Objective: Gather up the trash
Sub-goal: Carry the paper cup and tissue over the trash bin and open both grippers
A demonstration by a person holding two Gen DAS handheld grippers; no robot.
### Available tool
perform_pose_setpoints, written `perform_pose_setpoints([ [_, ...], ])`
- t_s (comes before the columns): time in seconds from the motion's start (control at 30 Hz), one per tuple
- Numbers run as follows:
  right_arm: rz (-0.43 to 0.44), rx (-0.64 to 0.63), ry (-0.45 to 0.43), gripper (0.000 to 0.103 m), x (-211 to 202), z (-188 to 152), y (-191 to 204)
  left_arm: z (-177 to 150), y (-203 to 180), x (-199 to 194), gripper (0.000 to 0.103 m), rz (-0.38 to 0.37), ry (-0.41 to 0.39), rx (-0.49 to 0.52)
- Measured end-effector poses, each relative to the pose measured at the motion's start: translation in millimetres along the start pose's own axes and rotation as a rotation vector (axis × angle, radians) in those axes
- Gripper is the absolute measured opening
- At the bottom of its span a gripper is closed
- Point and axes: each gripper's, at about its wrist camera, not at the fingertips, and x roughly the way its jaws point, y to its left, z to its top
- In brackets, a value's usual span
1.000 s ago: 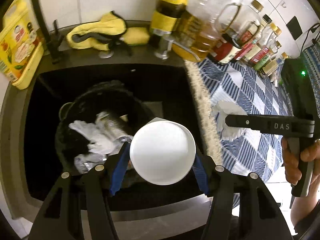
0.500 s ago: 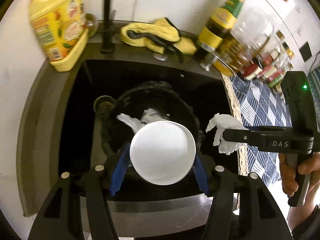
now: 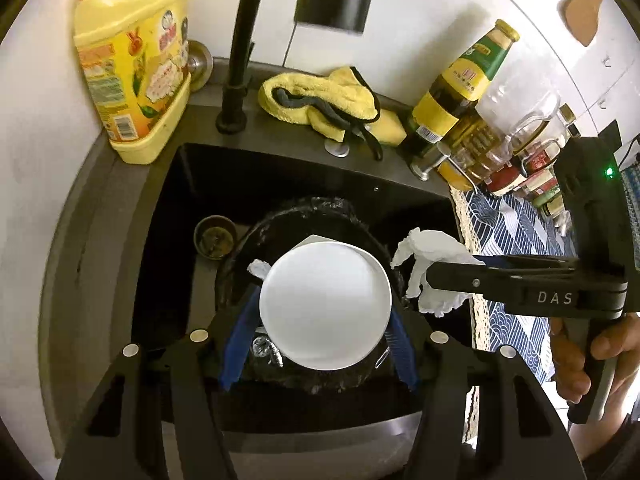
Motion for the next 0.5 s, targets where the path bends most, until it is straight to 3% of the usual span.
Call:
perform_pose_setpoints([
  [0.3, -0.031, 0.038, 0.048, 0.047, 25.4, 22.8, -24.5, 14.5, 14.8, 32.0, 0.057, -0.008, 0.052, -0.034],
  [0.4, -0.042, 0.056, 0.072, 0.051, 36.5, 30.3, -32.0, 16.7, 19.4, 44.8, 0.058, 0.028, 0.093, -0.039],
  [0.5, -0.029, 0.070, 0.097, 0.066, 45.1, 36.0, -35.9, 16.6, 23.6, 55.8, 0.058, 0.033, 0.134, -0.052],
])
